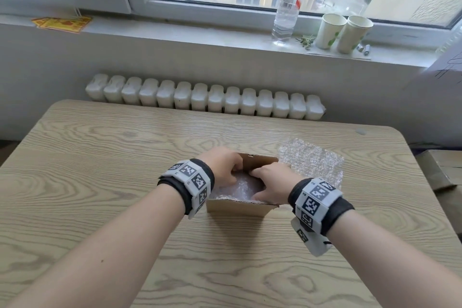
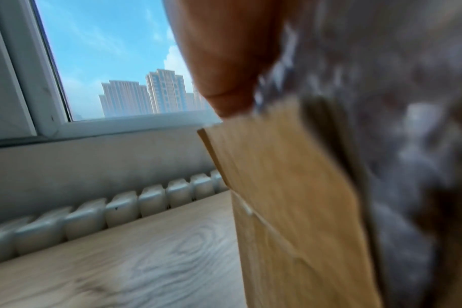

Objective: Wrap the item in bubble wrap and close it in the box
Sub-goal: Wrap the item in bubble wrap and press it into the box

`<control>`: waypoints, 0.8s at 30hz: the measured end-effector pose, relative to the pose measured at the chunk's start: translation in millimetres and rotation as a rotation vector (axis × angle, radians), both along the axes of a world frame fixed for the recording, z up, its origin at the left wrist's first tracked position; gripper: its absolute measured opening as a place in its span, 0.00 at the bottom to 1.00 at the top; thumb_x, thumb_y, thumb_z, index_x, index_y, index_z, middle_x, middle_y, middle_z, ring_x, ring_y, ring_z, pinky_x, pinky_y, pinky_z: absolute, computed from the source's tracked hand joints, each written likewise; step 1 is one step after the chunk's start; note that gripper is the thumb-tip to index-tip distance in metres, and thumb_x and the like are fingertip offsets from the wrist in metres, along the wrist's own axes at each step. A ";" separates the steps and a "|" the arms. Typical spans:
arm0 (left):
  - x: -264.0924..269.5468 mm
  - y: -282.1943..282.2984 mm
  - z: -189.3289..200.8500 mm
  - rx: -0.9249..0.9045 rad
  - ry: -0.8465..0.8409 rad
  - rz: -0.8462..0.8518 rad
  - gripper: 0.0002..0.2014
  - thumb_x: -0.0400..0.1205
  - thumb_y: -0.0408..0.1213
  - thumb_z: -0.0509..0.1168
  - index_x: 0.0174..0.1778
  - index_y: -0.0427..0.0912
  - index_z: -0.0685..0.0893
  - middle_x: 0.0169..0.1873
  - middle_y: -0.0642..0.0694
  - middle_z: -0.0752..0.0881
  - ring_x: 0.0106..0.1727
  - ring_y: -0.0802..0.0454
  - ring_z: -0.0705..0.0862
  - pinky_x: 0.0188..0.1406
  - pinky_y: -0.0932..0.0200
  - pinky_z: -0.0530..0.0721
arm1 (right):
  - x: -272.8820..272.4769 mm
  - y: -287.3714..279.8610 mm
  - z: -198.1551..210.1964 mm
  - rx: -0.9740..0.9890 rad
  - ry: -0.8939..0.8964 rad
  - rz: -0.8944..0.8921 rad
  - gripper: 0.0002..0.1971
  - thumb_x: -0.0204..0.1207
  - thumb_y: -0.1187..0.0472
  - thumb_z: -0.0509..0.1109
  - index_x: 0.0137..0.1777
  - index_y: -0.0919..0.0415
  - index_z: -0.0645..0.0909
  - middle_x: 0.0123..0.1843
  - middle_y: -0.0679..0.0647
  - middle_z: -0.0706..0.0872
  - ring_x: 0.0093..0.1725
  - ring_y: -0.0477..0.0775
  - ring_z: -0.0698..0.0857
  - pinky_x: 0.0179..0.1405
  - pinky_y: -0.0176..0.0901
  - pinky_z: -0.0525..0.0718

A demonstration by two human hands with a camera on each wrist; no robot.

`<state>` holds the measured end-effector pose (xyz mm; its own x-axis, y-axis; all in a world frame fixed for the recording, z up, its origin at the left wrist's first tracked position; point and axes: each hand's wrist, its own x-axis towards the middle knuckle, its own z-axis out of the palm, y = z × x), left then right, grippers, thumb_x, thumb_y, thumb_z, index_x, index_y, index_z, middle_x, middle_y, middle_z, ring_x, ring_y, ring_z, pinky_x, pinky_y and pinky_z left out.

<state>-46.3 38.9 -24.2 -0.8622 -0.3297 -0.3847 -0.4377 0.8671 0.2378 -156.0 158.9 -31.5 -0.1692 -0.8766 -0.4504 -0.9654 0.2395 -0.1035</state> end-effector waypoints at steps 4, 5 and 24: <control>7.0 0.6 3.7 -0.050 -0.069 -0.011 0.19 0.72 0.53 0.69 0.52 0.44 0.87 0.45 0.46 0.87 0.51 0.46 0.85 0.45 0.59 0.82 | 3.8 -2.2 -4.0 0.038 -0.022 0.009 0.22 0.75 0.46 0.67 0.62 0.60 0.79 0.60 0.55 0.86 0.61 0.59 0.83 0.53 0.48 0.79; 9.1 1.6 -0.7 -0.049 -0.102 -0.031 0.21 0.71 0.55 0.68 0.52 0.44 0.87 0.46 0.47 0.88 0.52 0.46 0.85 0.48 0.56 0.84 | 4.5 -2.7 -5.5 0.037 -0.020 0.003 0.22 0.74 0.46 0.68 0.62 0.60 0.79 0.59 0.56 0.86 0.61 0.59 0.83 0.54 0.48 0.80; -4.5 11.7 -24.6 -0.146 -0.148 -0.141 0.28 0.67 0.57 0.71 0.57 0.43 0.82 0.53 0.46 0.88 0.55 0.45 0.87 0.52 0.52 0.87 | 11.0 -11.3 -28.3 -0.021 0.004 -0.042 0.25 0.71 0.49 0.71 0.64 0.59 0.74 0.59 0.57 0.86 0.58 0.60 0.86 0.51 0.49 0.83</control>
